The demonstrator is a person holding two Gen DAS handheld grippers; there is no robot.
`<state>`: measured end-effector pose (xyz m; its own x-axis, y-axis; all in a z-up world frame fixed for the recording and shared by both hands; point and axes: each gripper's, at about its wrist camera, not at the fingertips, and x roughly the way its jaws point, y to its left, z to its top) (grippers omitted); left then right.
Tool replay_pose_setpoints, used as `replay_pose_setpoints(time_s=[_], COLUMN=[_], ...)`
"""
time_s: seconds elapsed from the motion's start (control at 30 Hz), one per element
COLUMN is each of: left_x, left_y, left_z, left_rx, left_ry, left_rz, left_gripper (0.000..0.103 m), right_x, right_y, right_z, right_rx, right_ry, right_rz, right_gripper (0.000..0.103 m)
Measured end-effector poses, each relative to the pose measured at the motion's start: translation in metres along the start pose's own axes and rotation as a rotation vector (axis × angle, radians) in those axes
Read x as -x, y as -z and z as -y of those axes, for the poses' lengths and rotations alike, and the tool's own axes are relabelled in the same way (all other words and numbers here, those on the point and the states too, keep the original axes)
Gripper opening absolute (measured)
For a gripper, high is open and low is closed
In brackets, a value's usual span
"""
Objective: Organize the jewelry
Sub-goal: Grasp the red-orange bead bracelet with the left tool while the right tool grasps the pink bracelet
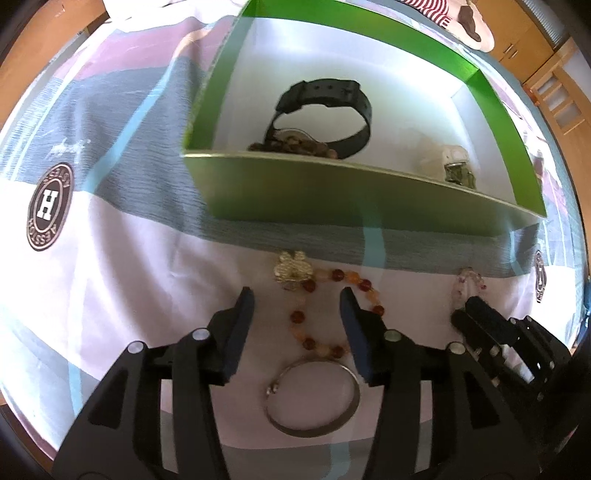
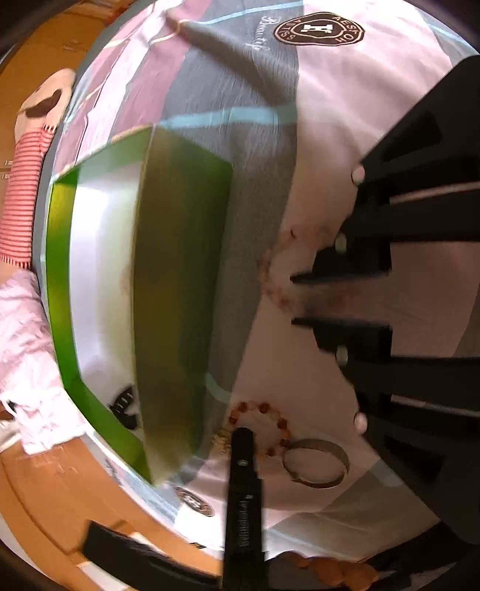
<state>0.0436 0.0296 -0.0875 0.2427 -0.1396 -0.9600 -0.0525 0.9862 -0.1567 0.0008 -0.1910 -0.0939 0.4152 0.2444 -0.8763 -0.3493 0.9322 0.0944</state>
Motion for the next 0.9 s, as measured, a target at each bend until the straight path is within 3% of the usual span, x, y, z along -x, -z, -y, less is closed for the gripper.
replay_pose_setpoints(time_s=[0.13,0.3,0.37,0.43,0.5,0.53,0.9], left_x=[-0.002,-0.004,-0.002,-0.007,-0.006,-0.004,0.015], left_y=[-0.002,0.003,0.003,0.003,0.004,0.006,0.005], left_z=[0.0,0.014,0.017,0.028,0.036,0.036,0.057], left_rx=[-0.031,-0.098,-0.108,-0.115,-0.125,-0.129,-0.163], left_ry=[-0.043,-0.11,-0.108,-0.105,-0.116,-0.106,-0.077], left_rz=[0.005,0.033,0.04,0.044,0.052,0.052,0.118], left_gripper=[0.049,0.046,0.03,0.021,0.014,0.008,0.008], right_x=[0.0,-0.001,0.0,0.001,0.002,0.002,0.015], right_y=[0.003,0.001,0.003,0.003,0.002,0.001,-0.001], right_z=[-0.009,-0.007,-0.006,-0.007,-0.003,-0.003,0.004], right_rx=[0.056,0.039,0.042,0.043,0.021,0.016,-0.016], right_ry=[0.056,0.043,0.047,0.049,0.032,0.026,0.004], right_rz=[0.019,0.016,0.018,0.02,0.022,0.024,0.086], right_gripper=[0.027,0.027,0.027,0.026,0.011,0.009,0.007])
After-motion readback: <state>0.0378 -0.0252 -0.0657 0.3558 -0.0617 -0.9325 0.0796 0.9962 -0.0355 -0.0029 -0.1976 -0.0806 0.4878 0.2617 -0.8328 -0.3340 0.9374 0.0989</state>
